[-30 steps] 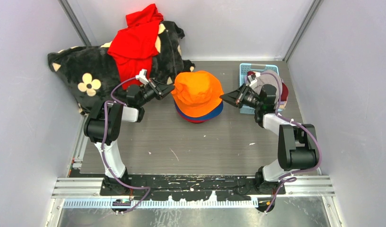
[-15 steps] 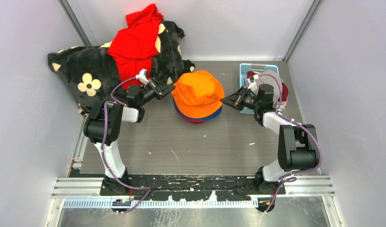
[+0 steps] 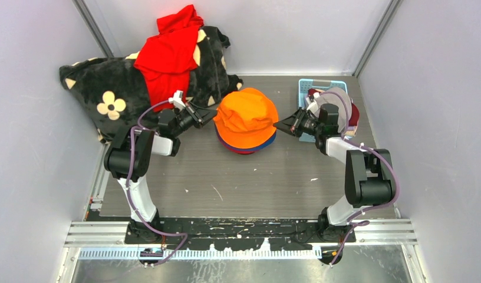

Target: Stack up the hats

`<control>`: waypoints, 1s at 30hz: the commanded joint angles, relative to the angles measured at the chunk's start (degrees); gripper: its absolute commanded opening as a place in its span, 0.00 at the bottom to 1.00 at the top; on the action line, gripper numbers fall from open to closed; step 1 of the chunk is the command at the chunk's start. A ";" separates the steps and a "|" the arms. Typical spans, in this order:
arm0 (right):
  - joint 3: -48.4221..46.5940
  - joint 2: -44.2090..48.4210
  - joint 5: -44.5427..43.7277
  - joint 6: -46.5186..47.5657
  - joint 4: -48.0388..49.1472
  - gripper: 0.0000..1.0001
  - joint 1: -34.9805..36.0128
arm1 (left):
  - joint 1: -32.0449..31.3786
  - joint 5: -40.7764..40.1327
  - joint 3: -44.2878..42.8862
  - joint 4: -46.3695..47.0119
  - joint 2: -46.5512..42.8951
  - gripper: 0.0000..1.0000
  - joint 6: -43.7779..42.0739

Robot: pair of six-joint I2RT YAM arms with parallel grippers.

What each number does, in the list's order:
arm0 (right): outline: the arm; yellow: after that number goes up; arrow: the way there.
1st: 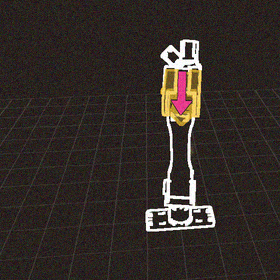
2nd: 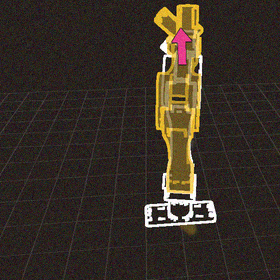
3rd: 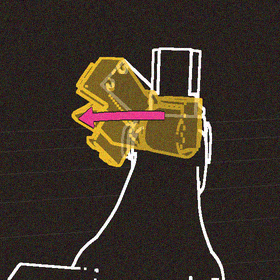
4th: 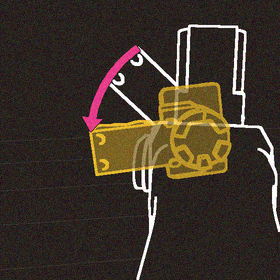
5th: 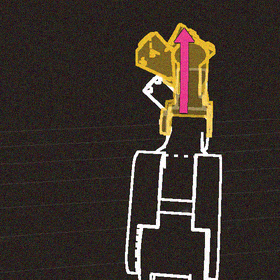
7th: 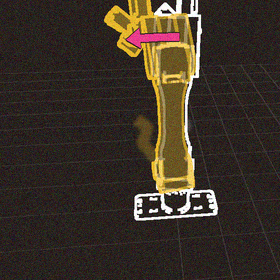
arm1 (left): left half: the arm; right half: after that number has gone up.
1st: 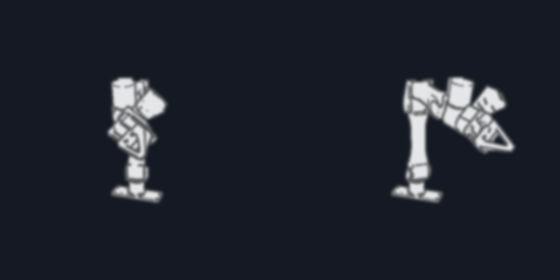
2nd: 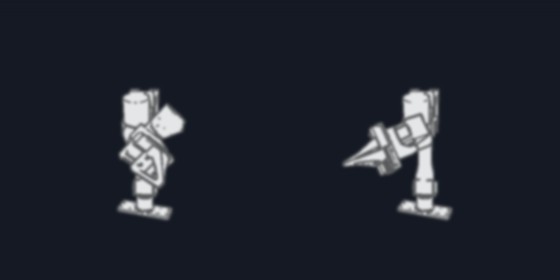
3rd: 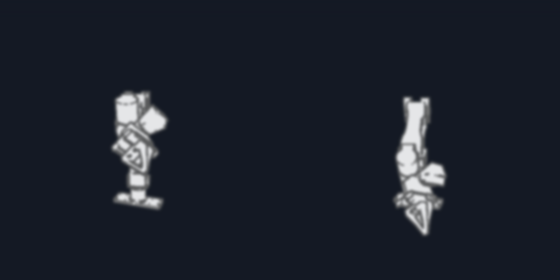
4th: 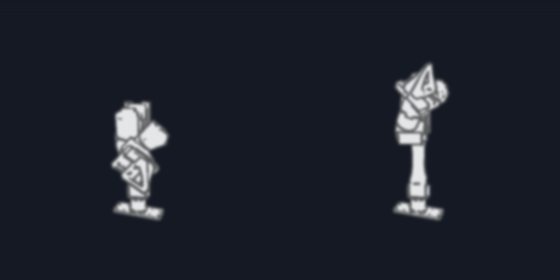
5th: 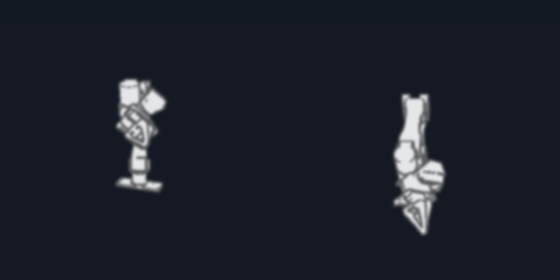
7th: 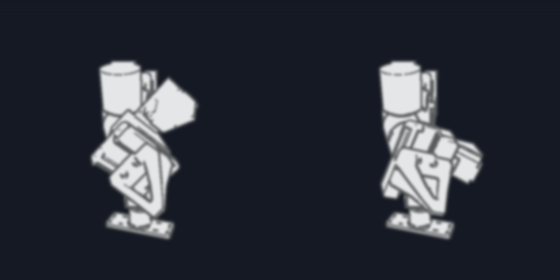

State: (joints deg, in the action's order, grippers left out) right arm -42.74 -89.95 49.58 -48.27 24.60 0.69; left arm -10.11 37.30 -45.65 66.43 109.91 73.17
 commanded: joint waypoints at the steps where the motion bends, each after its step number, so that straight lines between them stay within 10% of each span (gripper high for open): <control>1: -0.42 -1.80 -2.12 2.66 -2.11 0.01 -0.51 | 0.97 -2.96 1.32 -5.95 -0.81 0.00 -5.08; 30: 6.10 11.23 -7.64 4.33 -9.78 0.01 9.16 | -6.81 -3.69 -33.94 -28.96 13.63 0.00 -9.36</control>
State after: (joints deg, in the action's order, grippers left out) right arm -38.35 -81.97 43.35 -45.32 17.69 7.99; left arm -16.34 34.70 -75.33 41.69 121.45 65.30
